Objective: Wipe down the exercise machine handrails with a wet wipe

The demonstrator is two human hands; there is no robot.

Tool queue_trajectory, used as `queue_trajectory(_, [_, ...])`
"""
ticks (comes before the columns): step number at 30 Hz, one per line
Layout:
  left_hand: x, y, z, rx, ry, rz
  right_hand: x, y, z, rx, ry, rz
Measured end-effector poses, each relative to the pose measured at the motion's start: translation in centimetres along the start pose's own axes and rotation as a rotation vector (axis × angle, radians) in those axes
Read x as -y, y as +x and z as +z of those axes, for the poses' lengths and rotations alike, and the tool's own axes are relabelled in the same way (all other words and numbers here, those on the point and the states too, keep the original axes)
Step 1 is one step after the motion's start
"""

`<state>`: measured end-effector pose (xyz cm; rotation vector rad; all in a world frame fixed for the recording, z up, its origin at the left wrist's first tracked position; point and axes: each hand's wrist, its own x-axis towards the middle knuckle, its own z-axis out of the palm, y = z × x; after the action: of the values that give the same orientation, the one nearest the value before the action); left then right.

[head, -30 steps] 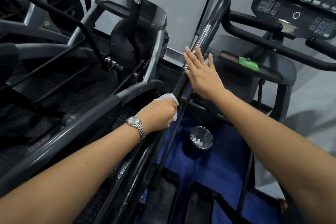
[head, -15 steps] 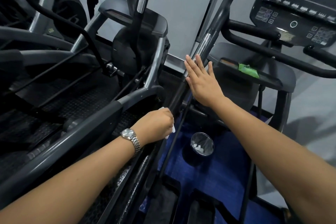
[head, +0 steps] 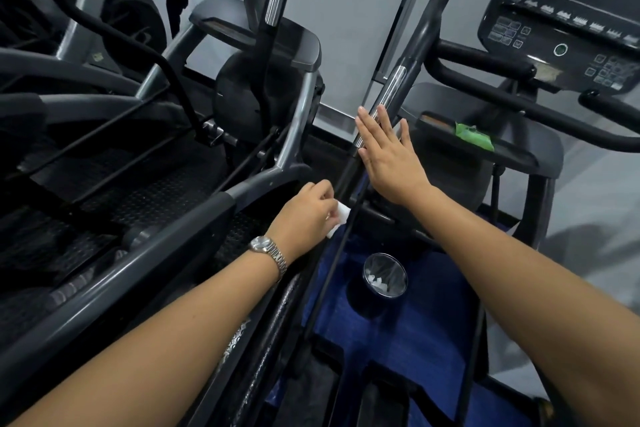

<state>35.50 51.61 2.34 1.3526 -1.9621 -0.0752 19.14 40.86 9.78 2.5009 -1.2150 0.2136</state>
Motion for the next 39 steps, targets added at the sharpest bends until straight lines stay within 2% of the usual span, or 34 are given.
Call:
queue_trajectory(4, [-0.6,0.6,-0.2,0.018,-0.026,-0.082,0.1,0.0,-0.2,0.011,-0.001,0.0])
queue_trajectory(9, [-0.4,-1.9,-0.5,0.05,-0.199,-0.346,0.2,0.0,-0.5,0.028,-0.025,0.018])
queue_trajectory(12, [-0.4,-1.3,-0.9,0.067,-0.269,-0.428,0.9,-0.1,-0.8,0.031,-0.03,0.036])
queue_trajectory(19, [-0.3,-1.3,-1.6,0.097,-0.315,-0.562,2.4,-1.3,-0.2,0.084,-0.164,-0.161])
queue_trajectory(25, [0.7,-2.5,-2.2,0.138,-0.476,-0.704,2.2,-1.3,0.5,0.128,-0.2,-0.148])
queue_trajectory(28, [0.4,-2.7,-2.1,0.106,-0.49,-0.731,2.2,-1.1,0.5,0.152,-0.192,-0.15])
queue_trajectory(34, [0.4,-5.3,-3.0,0.168,-0.465,-0.753,2.3,-1.0,0.4,0.156,-0.178,-0.131])
queue_trajectory(39, [-0.6,-3.6,-2.7,0.071,-0.471,-0.757,2.8,-1.1,0.1,0.171,-0.159,-0.113])
